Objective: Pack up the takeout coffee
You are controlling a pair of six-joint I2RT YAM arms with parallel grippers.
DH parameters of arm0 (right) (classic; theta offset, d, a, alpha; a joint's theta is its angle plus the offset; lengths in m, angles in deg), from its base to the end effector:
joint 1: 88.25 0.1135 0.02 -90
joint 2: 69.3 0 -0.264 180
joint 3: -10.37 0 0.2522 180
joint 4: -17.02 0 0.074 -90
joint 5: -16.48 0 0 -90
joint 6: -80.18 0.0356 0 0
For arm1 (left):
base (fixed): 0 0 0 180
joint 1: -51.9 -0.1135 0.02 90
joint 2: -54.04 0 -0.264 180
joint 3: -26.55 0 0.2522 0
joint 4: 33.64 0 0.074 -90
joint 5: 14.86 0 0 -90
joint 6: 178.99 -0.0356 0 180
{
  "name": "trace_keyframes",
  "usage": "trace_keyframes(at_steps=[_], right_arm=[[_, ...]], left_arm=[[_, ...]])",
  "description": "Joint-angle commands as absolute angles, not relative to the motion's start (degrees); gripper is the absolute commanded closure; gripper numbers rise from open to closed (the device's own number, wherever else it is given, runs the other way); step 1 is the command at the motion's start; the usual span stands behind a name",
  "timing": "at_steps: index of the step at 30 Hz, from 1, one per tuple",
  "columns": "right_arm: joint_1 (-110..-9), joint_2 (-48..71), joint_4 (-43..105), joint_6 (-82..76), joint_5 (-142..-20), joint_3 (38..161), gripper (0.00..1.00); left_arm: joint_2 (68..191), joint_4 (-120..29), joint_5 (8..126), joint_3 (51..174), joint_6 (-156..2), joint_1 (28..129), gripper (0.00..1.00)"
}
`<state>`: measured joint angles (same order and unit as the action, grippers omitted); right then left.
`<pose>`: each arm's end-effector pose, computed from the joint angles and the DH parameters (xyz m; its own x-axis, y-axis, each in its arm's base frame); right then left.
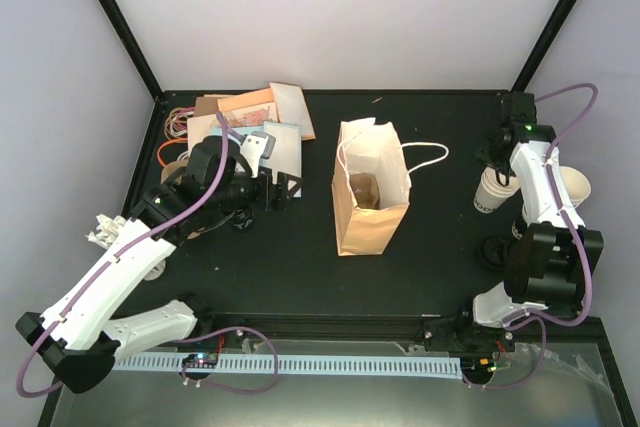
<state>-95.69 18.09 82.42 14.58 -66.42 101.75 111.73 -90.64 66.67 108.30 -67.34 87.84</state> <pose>0.3087 -0.0447 0.2988 -0.7156 0.5069 -0.4806 0.5301 0.8421 0.0988 0.1595 -0.1221 0.3801 -0.6603 0.0280 -0.7505 0.4702 0.7946 -0.3841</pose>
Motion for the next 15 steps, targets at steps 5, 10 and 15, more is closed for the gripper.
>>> trace_keyframes(at_steps=[5, 10, 15], right_arm=[[-96.3, 19.8, 78.4, 13.8, -65.4, 98.9, 0.59], [-96.3, 20.2, 77.6, 13.8, -65.8, 98.0, 0.64], [-96.3, 20.9, 77.2, 13.7, -66.4, 97.3, 0.74]], left_arm=[[110.9, -90.9, 67.4, 108.5, -67.7, 87.3, 0.12], [111.0, -91.2, 67.4, 108.4, -67.5, 87.3, 0.12], [110.8, -91.7, 67.4, 108.5, -67.5, 87.2, 0.12]])
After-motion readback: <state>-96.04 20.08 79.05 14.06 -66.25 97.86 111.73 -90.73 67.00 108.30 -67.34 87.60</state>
